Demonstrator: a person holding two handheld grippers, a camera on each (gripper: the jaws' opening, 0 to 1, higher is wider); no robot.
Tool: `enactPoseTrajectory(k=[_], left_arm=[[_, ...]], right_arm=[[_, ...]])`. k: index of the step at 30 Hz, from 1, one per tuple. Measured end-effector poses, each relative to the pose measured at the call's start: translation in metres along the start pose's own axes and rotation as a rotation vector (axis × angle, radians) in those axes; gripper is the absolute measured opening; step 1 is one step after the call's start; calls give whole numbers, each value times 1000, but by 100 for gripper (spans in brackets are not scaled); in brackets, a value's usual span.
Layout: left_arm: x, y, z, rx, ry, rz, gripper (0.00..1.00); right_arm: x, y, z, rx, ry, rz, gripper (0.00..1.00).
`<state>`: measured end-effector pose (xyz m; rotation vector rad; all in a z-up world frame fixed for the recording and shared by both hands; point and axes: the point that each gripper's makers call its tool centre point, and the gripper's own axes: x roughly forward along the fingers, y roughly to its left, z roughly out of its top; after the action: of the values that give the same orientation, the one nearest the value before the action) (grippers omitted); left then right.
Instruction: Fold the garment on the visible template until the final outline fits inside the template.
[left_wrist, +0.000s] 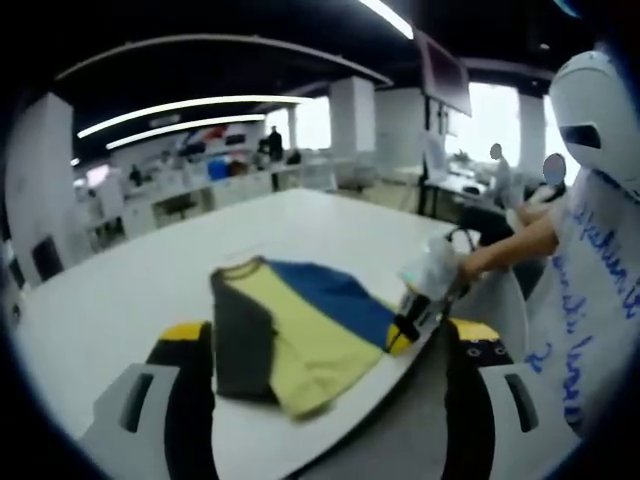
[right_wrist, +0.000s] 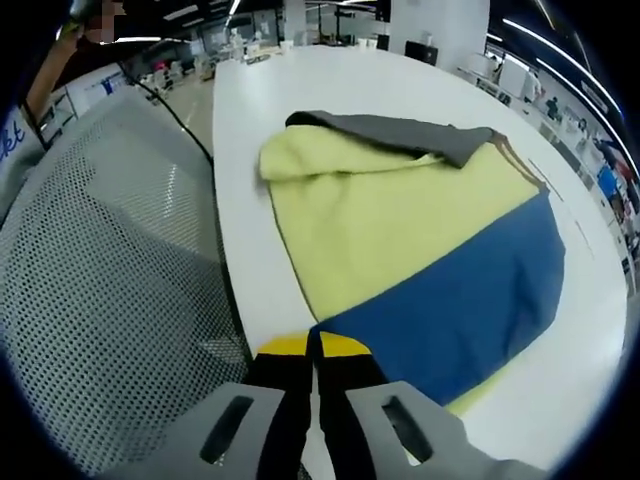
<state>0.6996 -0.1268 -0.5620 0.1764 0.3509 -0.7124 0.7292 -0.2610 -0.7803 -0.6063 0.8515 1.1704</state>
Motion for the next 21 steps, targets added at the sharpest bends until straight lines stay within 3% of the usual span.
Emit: enactPoseTrajectory(k=[3, 12, 17, 21], left_arm=[[-4, 1, 2, 5, -3, 11, 92], [-6, 1, 3, 5, -8, 32, 91], [-9, 2, 4, 3, -13, 43, 91], [-10, 3, 0, 0, 3, 52, 90]], right_arm=[[-8, -3, 7, 53, -44, -2, 1], [-42, -25, 23, 81, -130, -62, 1], [-58, -43, 18, 101, -146, -110, 1], [-73, -71, 4, 144, -147, -176, 1]])
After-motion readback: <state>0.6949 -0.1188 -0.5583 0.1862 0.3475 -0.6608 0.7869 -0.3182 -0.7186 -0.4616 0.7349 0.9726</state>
